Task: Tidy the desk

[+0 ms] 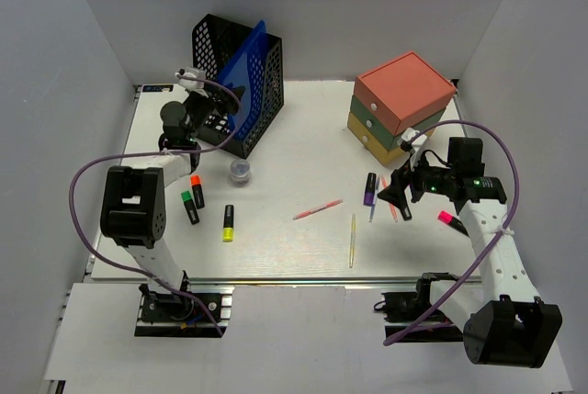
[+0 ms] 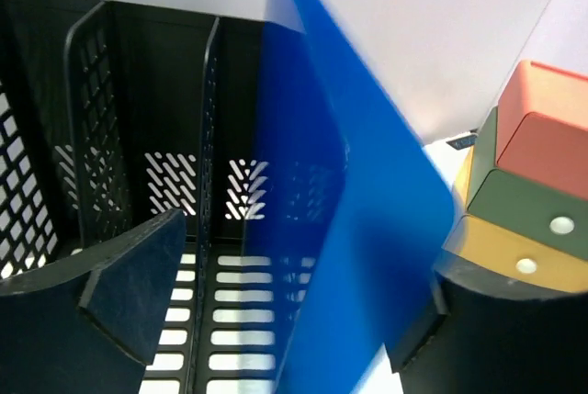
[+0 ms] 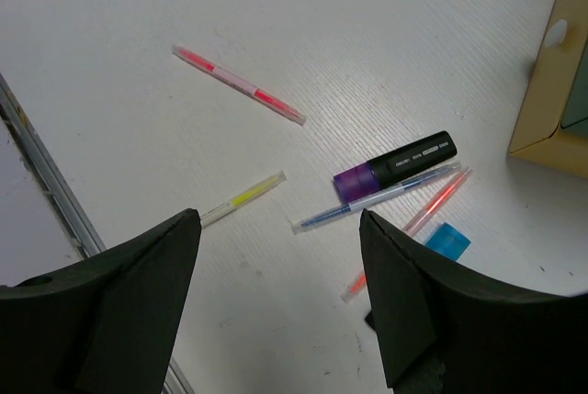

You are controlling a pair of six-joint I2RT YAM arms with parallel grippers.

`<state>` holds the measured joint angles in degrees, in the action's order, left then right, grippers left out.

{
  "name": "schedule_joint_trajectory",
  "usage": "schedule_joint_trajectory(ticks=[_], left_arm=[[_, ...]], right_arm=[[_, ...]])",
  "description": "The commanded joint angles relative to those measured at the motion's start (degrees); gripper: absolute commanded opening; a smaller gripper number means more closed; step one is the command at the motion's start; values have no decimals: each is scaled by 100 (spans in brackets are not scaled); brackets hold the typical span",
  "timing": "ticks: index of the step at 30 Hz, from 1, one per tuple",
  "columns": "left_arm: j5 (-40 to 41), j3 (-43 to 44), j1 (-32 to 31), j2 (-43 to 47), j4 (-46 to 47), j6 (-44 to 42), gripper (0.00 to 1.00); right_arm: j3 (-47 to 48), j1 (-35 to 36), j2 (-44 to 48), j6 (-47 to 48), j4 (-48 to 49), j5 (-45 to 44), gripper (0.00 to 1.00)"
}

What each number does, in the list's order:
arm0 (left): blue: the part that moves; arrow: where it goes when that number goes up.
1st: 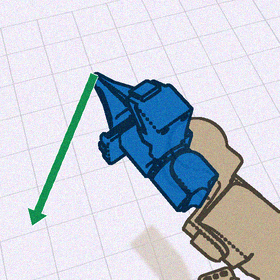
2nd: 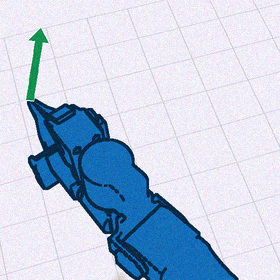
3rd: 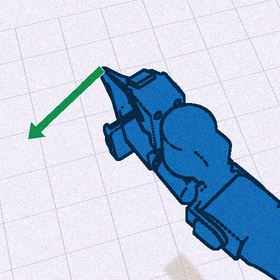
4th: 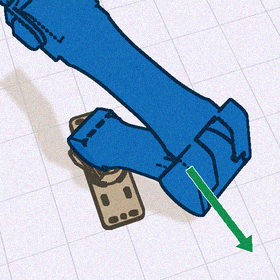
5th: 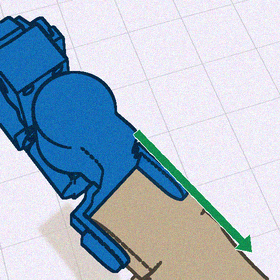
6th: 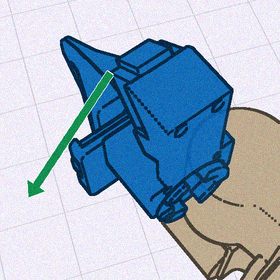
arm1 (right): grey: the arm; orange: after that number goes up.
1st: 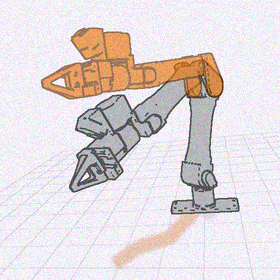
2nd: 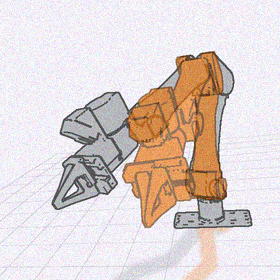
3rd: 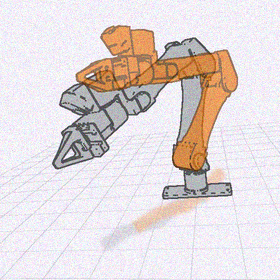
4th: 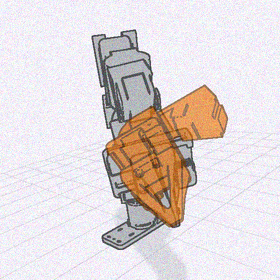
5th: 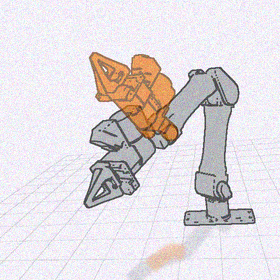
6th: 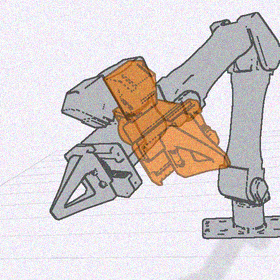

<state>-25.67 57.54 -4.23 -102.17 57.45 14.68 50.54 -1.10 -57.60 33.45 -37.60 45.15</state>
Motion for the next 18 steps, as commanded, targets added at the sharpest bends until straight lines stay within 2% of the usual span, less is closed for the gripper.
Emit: schedule_joint_trajectory(ticks=[1,6,10,15,16,18], left_arm=[[220,56,36,645,-243,-70,90],[597,99,36,1146,-901,-114,96],[1011,135,36,1866,-1964,-44,98],[1240,179,36,2806,-3484,18,98],[1257,214,36,2938,-4008,44,96],[1240,284,36,3264,-4495,79,91]], right_arm=[[193,5,-5,65,-63,100,76],[228,-4,12,48,-63,170,76],[298,5,30,-32,-54,188,76],[570,-21,-93,-759,201,266,78],[631,-21,-154,-874,244,293,77],[816,-13,-225,-1181,359,372,75]])
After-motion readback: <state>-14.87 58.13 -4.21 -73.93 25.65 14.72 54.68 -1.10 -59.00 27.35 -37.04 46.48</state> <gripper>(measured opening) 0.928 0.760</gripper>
